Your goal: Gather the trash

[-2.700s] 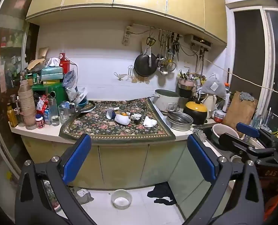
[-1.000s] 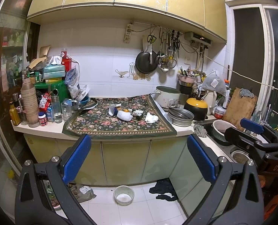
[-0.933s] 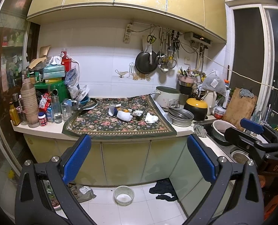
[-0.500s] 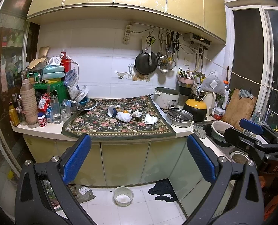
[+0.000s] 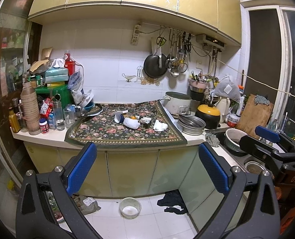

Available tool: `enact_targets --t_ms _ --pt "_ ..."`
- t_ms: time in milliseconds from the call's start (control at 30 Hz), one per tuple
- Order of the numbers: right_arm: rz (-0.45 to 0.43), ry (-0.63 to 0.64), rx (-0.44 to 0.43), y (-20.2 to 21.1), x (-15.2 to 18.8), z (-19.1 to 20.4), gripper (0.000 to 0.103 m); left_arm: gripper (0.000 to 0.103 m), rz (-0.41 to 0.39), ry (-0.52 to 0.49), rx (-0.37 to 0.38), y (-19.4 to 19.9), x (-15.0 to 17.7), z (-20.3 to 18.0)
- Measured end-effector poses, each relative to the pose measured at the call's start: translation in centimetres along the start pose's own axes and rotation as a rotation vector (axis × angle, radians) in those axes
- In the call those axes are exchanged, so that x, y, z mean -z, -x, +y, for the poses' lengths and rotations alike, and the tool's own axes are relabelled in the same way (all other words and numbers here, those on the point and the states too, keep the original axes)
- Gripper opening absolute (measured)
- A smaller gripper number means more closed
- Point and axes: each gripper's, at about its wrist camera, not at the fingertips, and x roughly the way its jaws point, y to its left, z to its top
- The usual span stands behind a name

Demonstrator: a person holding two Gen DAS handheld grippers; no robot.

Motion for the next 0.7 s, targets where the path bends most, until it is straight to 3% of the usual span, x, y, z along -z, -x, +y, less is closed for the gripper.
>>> enact_targets --t_ms 433,700 --pt "0.026 -0.025 -0.003 -2.9 -0.2 -2.5 0.103 0.103 0.025 0.032 -0.028 -3.6 0.0 0.4" --pt "0.041 -0.066 0.054 -7.9 -0.7 -5.4 0.103 0.102 0.048 0.031 -0.022 -10.6 -1.7 2.5"
